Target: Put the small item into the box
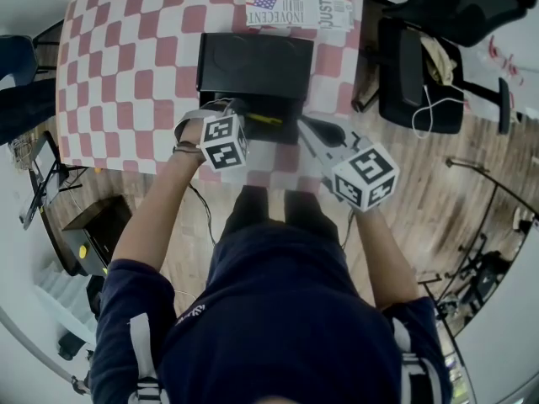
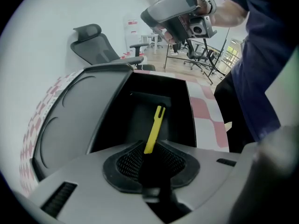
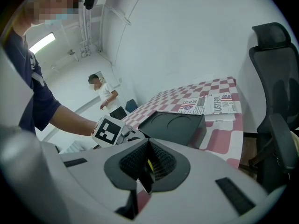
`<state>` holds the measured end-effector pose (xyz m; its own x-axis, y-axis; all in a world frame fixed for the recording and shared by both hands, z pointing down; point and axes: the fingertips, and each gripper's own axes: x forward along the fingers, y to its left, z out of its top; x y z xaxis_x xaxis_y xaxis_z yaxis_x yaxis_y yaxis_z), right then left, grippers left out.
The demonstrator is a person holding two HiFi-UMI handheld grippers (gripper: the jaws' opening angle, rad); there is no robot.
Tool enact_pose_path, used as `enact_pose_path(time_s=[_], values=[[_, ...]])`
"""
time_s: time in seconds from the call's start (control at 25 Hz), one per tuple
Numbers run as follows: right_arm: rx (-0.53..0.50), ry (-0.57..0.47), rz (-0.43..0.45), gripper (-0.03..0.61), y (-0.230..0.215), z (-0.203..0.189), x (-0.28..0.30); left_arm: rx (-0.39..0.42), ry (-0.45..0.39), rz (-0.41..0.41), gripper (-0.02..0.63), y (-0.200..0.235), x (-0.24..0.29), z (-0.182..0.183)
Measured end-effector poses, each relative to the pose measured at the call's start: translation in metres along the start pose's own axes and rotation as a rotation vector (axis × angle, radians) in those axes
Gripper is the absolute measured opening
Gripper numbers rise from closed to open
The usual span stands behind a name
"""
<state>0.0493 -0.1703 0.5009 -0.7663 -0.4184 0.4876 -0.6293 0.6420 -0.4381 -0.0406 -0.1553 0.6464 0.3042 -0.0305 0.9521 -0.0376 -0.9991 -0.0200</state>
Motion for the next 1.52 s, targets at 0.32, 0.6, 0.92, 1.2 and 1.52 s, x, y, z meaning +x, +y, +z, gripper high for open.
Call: enact_pose_path(time_s=[0.32, 0.6, 0.92, 1.2, 1.52], values=[[-0.018, -0.002, -0.008, 0.015, 0.002, 0.006, -0.005, -0.052, -0.054, 0.021, 0.117, 0.000, -0.017, 0.011], [-0.051, -0.009, -0.019, 0.015, 0.007, 0.018, -0.009, -0.147, -0.217, 0.108, 0.098, 0.018, -0.067, 0.043], [-0.095, -0.028, -0.032, 0.015, 0.019, 0.035, -0.014, -0.293, -0.452, 0.216, 0.055, 0.036, -0.140, 0.072], [-0.131, -0.063, -0.038, 0.015, 0.030, 0.055, -0.023, -0.477, -0.728, 0.251, 0.040, 0.041, -0.199, 0.086], [-0.174, -0.097, -0.042, 0.015, 0.042, 0.077, -0.035, -0.573, -0.843, 0.256, 0.033, 0.035, -0.225, 0.081]])
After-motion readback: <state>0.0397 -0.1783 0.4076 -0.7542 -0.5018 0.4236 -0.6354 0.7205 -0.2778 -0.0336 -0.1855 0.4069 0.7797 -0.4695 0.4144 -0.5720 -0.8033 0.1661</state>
